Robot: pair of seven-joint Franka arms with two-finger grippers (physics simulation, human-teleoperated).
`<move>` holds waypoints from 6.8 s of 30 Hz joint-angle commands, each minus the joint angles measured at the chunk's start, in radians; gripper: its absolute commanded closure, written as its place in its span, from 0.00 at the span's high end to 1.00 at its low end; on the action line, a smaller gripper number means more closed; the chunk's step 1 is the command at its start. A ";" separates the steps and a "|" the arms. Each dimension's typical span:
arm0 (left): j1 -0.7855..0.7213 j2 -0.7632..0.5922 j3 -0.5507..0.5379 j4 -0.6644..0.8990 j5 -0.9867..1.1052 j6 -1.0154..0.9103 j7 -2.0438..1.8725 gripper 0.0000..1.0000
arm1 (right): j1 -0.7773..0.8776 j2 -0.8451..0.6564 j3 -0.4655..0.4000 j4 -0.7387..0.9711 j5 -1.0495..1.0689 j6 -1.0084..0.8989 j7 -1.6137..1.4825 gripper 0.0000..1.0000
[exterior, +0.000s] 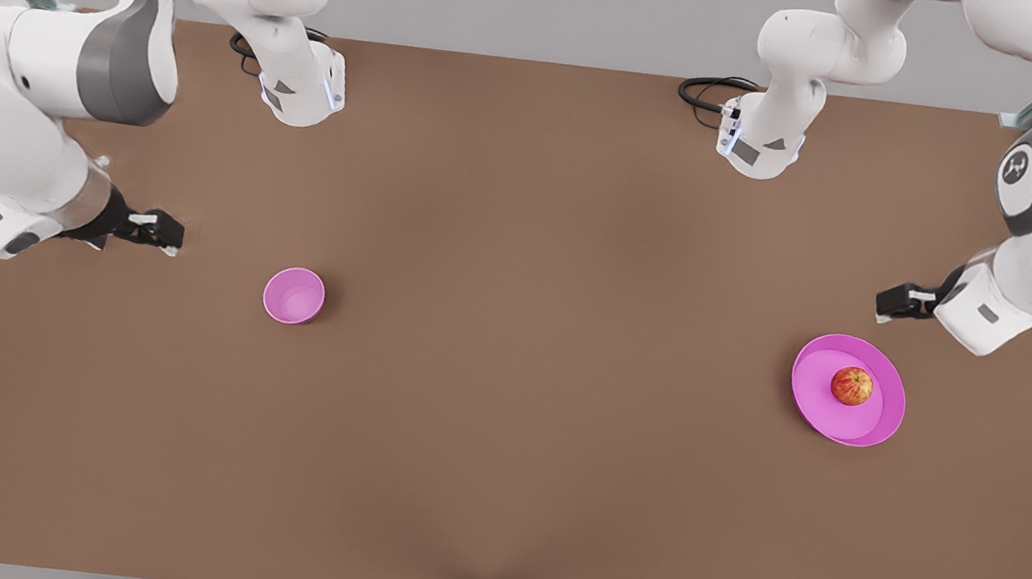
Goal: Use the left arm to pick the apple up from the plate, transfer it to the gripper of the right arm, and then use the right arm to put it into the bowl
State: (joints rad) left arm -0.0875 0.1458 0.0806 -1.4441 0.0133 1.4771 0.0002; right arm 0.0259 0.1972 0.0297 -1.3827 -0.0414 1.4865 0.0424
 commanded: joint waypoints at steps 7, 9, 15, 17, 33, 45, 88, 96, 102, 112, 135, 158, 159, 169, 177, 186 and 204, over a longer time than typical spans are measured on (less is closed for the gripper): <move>0.230 0.135 0.004 -0.208 -0.095 0.454 0.377 1.00 | -0.030 0.016 -0.005 -0.006 0.029 0.072 0.047 1.00; 0.282 0.144 0.004 -0.332 -0.159 0.621 0.500 1.00 | -0.030 0.016 -0.005 -0.006 0.029 0.072 0.047 1.00; 0.308 0.173 0.004 -0.571 -0.260 0.974 0.688 1.00 | -0.037 0.016 -0.005 -0.006 0.029 0.071 0.047 1.00; 0.308 0.182 0.004 -0.659 -0.309 1.120 0.771 1.00 | -0.038 0.016 -0.007 -0.006 0.029 0.067 0.047 1.00; 0.298 0.256 -0.001 -0.776 -0.311 1.316 0.871 1.00 | -0.049 0.024 -0.008 -0.006 0.031 0.063 0.036 1.00; 0.269 0.313 -0.004 -0.776 -0.351 1.347 0.870 0.95 | -0.053 0.024 -0.007 -0.006 0.031 0.064 0.034 1.00; -0.050 0.320 -0.545 -0.383 -1.484 0.916 1.353 0.79 | -0.141 0.116 -0.007 -0.030 0.460 0.081 -0.024 1.00; -0.258 0.704 -0.552 0.136 -1.584 0.965 1.655 0.79 | -0.172 0.249 -0.002 -0.168 1.066 0.133 -0.308 1.00; -0.342 0.844 -0.556 0.324 -1.587 1.066 1.641 0.79 | -0.138 0.327 0.019 -0.203 1.255 0.212 -0.506 1.00; -0.357 0.873 -0.555 0.360 -1.587 1.079 1.643 0.79 | -0.118 0.393 0.058 -0.283 1.456 0.213 -0.628 1.00; -0.432 0.966 -0.556 0.502 -1.589 1.137 1.626 0.79 | -0.015 0.458 0.088 -0.305 1.485 0.182 -0.664 1.00; -0.432 0.968 -0.556 0.504 -1.589 1.137 1.626 0.79 | -0.006 0.470 0.161 -0.312 1.519 0.222 -0.713 1.00; -0.432 0.968 -0.556 0.504 -1.589 1.137 1.626 0.79 | -0.003 0.472 0.162 -0.309 1.520 0.230 -0.717 1.00; -0.432 0.968 -0.555 0.504 -1.589 1.137 1.627 0.80 | 0.014 0.485 0.161 -0.303 1.548 0.284 -0.754 1.00; -0.431 0.968 -0.555 0.504 -1.587 1.137 1.627 0.94 | 0.011 0.485 0.161 -0.305 1.546 0.282 -0.754 0.81; -0.429 0.966 -0.553 0.502 -1.587 1.137 1.626 0.99 | -0.014 0.484 0.150 -0.305 1.534 0.270 -0.745 0.81; 0.321 0.322 -0.487 -0.044 -0.100 0.262 0.683 1.00 | -0.267 0.392 0.161 -0.411 1.125 0.153 -0.750 0.81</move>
State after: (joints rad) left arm 0.2258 0.4937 -0.4182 -1.5070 -0.5288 2.1442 1.4513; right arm -0.2287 0.5989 0.1889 -1.7835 1.1692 1.6730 -0.6943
